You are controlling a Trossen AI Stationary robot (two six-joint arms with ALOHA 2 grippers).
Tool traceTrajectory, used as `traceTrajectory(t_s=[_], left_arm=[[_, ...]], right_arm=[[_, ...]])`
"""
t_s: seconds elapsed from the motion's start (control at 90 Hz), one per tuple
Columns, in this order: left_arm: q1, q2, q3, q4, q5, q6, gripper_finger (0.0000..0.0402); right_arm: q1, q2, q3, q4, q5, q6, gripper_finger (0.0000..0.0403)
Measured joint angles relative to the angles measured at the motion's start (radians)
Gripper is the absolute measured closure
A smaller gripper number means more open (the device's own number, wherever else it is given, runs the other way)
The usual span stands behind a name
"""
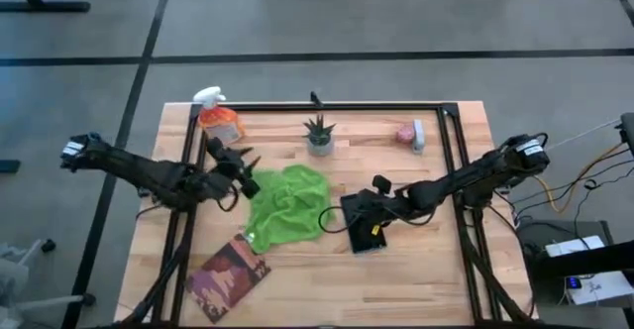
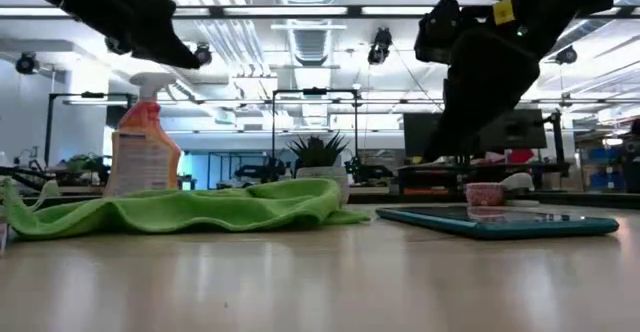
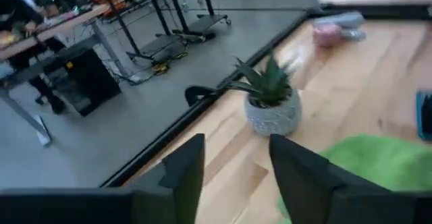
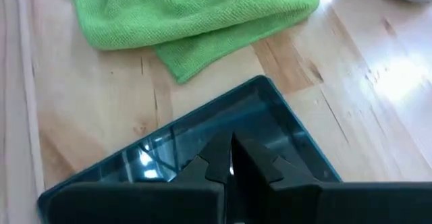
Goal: Apply microfiber cloth
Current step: Spray the front and back of the tablet with the spray bottle
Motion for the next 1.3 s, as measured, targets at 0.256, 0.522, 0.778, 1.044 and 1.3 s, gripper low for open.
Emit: traceTrajectory(t_s=[0.256,0.522,0.778,1.044,1.3], left_arm=[[0.037,-0.034,-0.013,-0.029,0.064,-0.018,0.0179],[0.152,-0.039,0.007,-0.026,0.178,-0.070,0.0194],[0.209,0.096,-0.028,0.135,0.563,-0.036,0.0207],[0.210,0.368,-0.029,0.469,0.712,-0.046,0.0198],[0.225,0.632,0.046,0.663,0.937,-0.095,0.0163]], right_arm=[[0.000,0.000,0.001,-0.049,0.020,-0.001,0.0403],[0.000,-0.004,0.013,-0.095,0.020,-0.001,0.0403],[0.020,-0.006,0.050,-0.197,-0.022,-0.019,0.0403],[0.151,0.014,0.059,-0.185,-0.033,-0.015,0.0403],[0.257,0.039,0.060,-0.163,-0.051,0.081,0.0403]])
